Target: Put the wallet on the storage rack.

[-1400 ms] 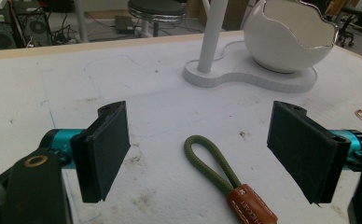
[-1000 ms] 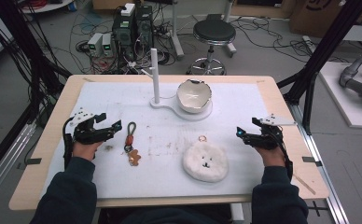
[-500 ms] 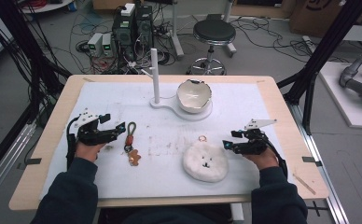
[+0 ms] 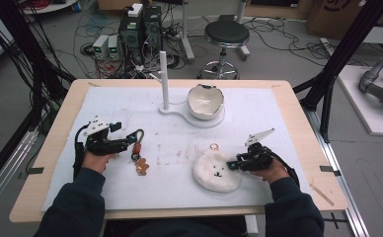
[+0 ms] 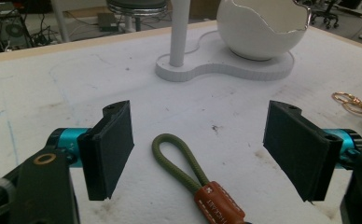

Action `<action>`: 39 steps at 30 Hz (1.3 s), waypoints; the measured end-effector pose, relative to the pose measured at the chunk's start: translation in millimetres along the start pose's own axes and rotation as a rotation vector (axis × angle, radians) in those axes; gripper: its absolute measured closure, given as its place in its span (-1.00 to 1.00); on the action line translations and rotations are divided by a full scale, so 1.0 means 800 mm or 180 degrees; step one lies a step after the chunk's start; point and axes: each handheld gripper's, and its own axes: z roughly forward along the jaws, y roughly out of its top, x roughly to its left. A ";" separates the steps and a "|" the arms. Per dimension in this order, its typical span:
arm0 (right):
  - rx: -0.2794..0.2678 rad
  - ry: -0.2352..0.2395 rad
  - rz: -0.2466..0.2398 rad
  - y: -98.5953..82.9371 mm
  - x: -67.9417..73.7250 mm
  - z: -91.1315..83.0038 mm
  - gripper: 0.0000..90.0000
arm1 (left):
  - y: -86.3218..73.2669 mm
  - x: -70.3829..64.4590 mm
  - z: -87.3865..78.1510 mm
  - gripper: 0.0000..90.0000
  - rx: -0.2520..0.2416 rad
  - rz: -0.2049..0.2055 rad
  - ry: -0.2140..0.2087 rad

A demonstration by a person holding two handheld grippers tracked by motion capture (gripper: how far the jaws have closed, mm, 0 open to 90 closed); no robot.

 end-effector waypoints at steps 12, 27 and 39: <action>-0.0774 -0.0319 -0.0623 0.045 0.034 0.001 0.72 | 0.009 -0.055 0.041 -0.43 0.0091 0.0013 -0.0735; -0.1060 0.0037 -0.0606 0.068 0.047 0.015 0.72 | 0.001 -0.115 0.091 -0.17 0.0584 0.0184 -0.1382; -0.1131 0.0059 -0.0614 0.079 0.055 0.021 0.71 | 0.001 -0.123 0.089 0.78 0.0639 0.0331 -0.1384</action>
